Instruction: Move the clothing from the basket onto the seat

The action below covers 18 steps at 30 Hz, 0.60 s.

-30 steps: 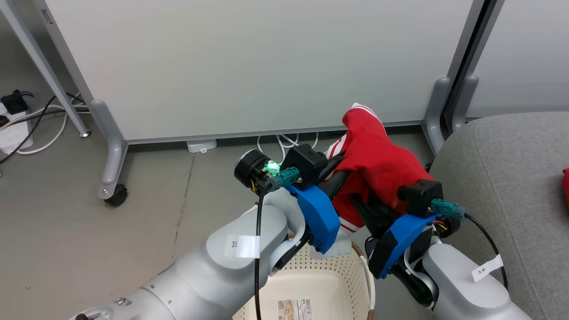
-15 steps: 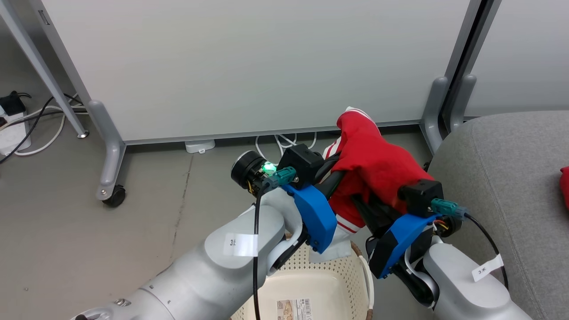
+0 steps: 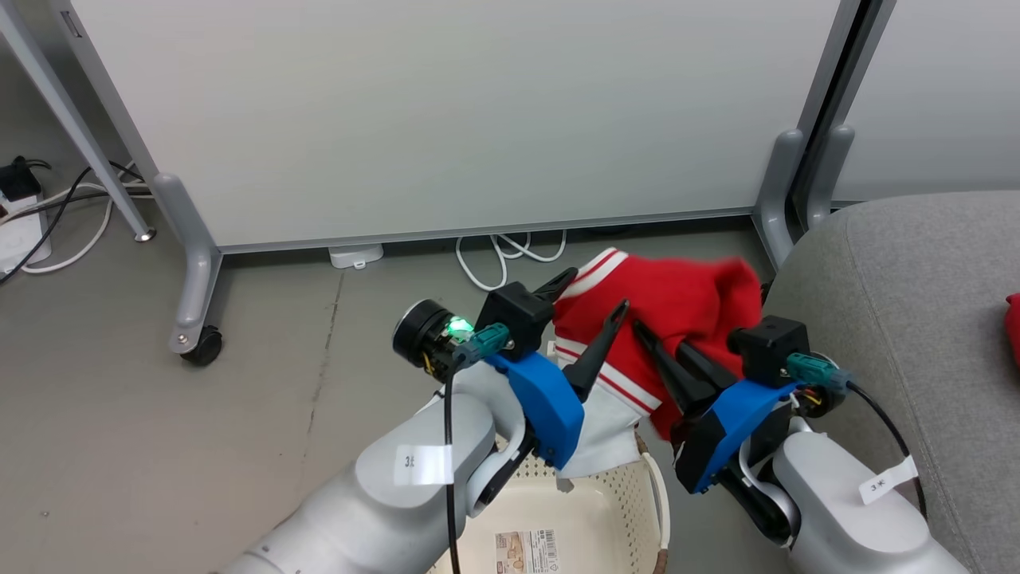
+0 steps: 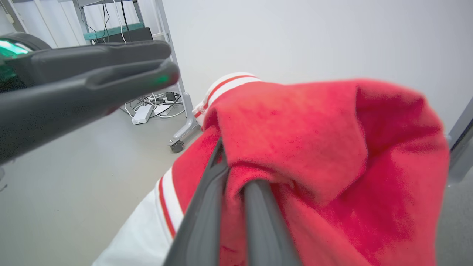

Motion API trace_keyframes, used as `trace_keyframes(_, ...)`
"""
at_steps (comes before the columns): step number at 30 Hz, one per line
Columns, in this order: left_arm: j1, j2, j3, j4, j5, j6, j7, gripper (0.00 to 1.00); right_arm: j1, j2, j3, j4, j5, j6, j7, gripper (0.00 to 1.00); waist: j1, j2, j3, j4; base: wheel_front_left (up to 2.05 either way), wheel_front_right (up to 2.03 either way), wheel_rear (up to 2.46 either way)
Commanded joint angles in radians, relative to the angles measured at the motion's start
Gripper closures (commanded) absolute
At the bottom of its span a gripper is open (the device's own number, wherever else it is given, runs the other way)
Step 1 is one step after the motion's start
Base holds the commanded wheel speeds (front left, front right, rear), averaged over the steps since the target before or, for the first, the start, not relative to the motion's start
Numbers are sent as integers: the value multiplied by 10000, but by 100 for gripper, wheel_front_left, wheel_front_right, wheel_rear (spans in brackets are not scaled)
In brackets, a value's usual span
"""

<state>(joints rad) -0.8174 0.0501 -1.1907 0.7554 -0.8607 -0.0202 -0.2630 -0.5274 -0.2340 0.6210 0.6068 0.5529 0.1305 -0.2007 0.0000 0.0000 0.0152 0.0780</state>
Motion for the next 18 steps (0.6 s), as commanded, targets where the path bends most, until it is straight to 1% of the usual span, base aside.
trace_keyframes(1,270,3,322,1,216,51,-26,0,181,-90,-113,-85,-86,3,-47,100,0,0,44,-4,0,0,0)
trace_keyframes(7,1301,400,1689,-467,1405,109,-26,0,360,-248,-578,-385,-497,5,31,100,0,0,186,36,0,0,0)
trace_keyframes(13,2570,826,3378,-1343,2625,117,-26,0,650,-326,-1070,-868,-868,3,213,100,0,0,290,70,0,0,0)
trace_keyframes(15,3018,983,4010,-1684,3063,213,-26,0,750,-341,-1220,-1069,-1002,3,293,100,0,0,326,56,0,0,0)
trace_keyframes(18,3676,1170,4796,-2146,3700,174,-24,0,912,-363,-1460,-1392,-1206,3,413,100,0,0,380,45,0,0,0)
